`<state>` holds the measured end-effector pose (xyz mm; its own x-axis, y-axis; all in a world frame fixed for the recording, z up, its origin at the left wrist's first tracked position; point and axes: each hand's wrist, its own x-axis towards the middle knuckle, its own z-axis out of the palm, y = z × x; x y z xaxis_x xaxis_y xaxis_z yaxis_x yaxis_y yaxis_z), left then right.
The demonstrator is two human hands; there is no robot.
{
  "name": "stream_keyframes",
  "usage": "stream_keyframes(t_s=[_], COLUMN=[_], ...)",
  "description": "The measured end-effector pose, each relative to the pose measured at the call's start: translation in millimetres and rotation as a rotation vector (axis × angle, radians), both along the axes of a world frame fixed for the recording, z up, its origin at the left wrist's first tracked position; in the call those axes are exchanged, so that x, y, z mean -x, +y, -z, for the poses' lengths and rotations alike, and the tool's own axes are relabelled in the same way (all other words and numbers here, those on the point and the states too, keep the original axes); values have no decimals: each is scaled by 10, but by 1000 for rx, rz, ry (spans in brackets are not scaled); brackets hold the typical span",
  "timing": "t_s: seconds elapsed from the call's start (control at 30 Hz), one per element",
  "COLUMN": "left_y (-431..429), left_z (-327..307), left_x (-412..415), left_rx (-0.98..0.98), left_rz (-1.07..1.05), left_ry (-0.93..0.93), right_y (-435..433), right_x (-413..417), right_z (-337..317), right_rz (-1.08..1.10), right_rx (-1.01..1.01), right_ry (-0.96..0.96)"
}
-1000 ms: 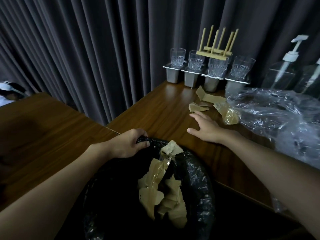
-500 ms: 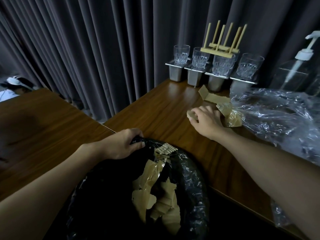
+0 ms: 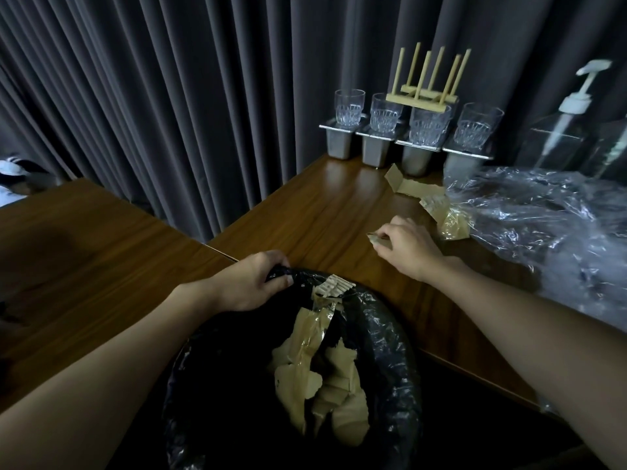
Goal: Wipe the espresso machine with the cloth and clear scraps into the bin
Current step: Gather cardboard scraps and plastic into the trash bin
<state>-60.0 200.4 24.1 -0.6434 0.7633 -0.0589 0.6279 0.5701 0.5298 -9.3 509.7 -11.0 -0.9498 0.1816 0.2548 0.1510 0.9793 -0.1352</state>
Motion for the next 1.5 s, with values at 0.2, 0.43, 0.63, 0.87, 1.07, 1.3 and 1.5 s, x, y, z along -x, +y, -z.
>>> stream_keyframes(t_s=[0.2, 0.43, 0.63, 0.87, 1.07, 1.3, 1.5], left_y=[-26, -66, -76, -63, -55, -10, 39], left_z=[34, 66, 93, 123, 119, 94, 106], left_x=[-11, -34, -5, 37, 40, 19, -50], left_rx=[-45, -95, -107, -120, -118, -110, -119], left_rz=[11, 12, 30, 53, 58, 73, 100], left_ry=[-41, -92, -95, -71, -43, -51, -56], right_y=[-122, -333, -950, -1276, -1353, -1200, -309], right_x=[-233, -517, -930, -1179, -1200, -1094, -782], right_z=[-15, -169, -519, -488, -510, -500, -321], right_rz=[-54, -56, -381, -545, -546, -479, 14], right_rx=[75, 165, 321, 472, 489, 488, 324], right_ry=[67, 322, 492, 202, -27, 41, 3])
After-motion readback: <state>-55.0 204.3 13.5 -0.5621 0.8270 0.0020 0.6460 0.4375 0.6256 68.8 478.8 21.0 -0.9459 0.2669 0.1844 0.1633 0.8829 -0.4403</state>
